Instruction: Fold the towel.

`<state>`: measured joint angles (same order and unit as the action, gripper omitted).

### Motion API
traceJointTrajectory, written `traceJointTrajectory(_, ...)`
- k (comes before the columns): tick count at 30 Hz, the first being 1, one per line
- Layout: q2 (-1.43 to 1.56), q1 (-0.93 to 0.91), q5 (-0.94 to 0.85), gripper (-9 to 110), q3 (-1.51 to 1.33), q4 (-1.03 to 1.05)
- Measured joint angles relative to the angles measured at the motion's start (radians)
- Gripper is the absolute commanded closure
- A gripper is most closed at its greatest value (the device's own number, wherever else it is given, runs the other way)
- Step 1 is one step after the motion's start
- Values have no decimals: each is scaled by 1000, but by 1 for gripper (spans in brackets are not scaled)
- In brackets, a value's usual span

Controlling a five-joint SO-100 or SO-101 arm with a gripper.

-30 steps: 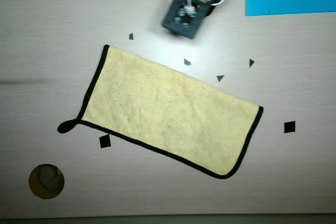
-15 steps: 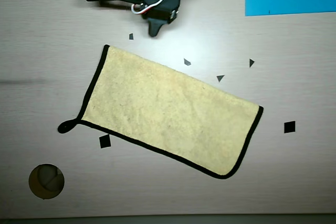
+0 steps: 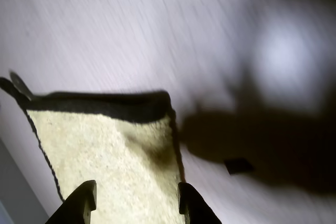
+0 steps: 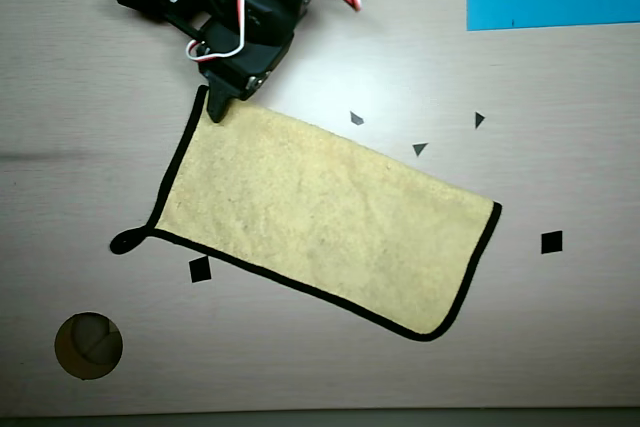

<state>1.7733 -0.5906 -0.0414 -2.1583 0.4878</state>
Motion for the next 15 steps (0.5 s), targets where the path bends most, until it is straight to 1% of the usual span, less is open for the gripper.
traceJointTrajectory(7, -77, -12, -34, 84, 0, -75)
traceJointTrajectory(15, -126, -14, -54, 84, 2, -114)
